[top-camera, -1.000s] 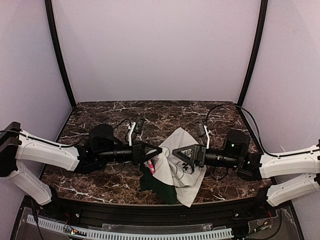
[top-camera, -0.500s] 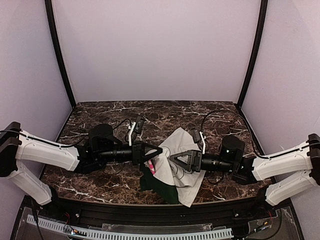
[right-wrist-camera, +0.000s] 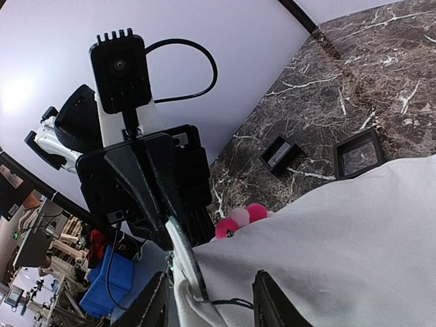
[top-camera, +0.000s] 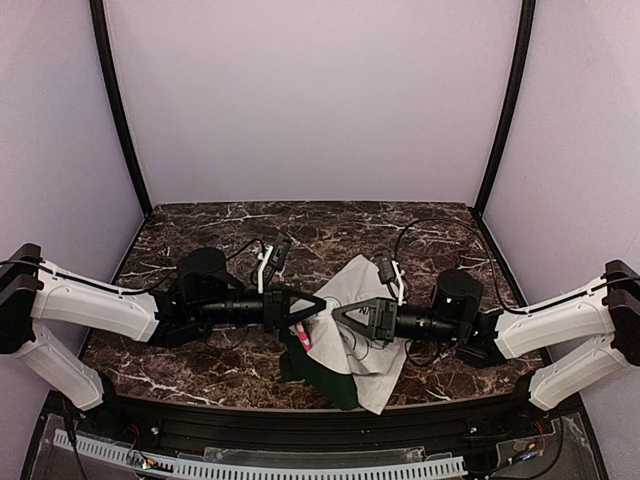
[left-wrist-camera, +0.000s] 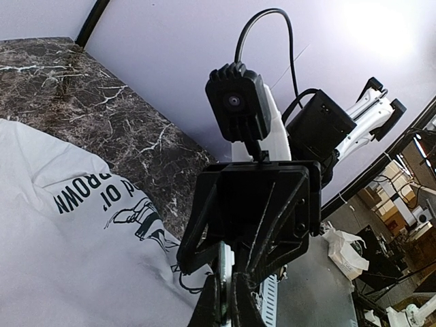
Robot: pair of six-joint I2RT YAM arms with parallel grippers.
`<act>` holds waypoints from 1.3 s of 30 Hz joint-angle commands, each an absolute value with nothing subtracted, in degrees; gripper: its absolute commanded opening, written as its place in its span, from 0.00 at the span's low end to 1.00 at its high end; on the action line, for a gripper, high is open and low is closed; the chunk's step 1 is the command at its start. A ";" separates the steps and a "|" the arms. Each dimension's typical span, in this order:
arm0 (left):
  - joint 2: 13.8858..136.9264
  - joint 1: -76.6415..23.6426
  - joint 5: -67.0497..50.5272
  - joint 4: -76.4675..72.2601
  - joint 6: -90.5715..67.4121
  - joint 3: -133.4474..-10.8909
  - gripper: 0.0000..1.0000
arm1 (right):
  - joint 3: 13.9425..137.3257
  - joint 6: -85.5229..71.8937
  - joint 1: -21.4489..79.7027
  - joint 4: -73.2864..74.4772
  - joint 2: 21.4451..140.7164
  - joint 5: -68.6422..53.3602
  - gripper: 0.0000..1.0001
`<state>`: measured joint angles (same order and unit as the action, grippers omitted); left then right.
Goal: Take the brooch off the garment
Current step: Pass from the left arm to the right
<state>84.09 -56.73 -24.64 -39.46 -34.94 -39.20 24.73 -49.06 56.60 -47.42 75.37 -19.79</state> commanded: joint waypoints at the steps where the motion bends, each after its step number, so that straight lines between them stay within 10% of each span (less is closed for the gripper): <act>1: 83.32 -56.43 -25.54 -41.73 -34.76 -39.47 0.01 | 25.97 -49.68 57.13 -50.85 76.52 -20.98 0.39; 39: 83.77 -56.51 -27.92 -42.20 -34.68 -39.73 0.01 | 26.80 -52.58 57.22 -50.25 80.53 -19.66 0.08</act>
<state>84.55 -56.05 -25.19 -39.09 -34.92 -39.20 24.99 -51.99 56.77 -51.55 78.85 -20.97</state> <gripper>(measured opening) 0.044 0.092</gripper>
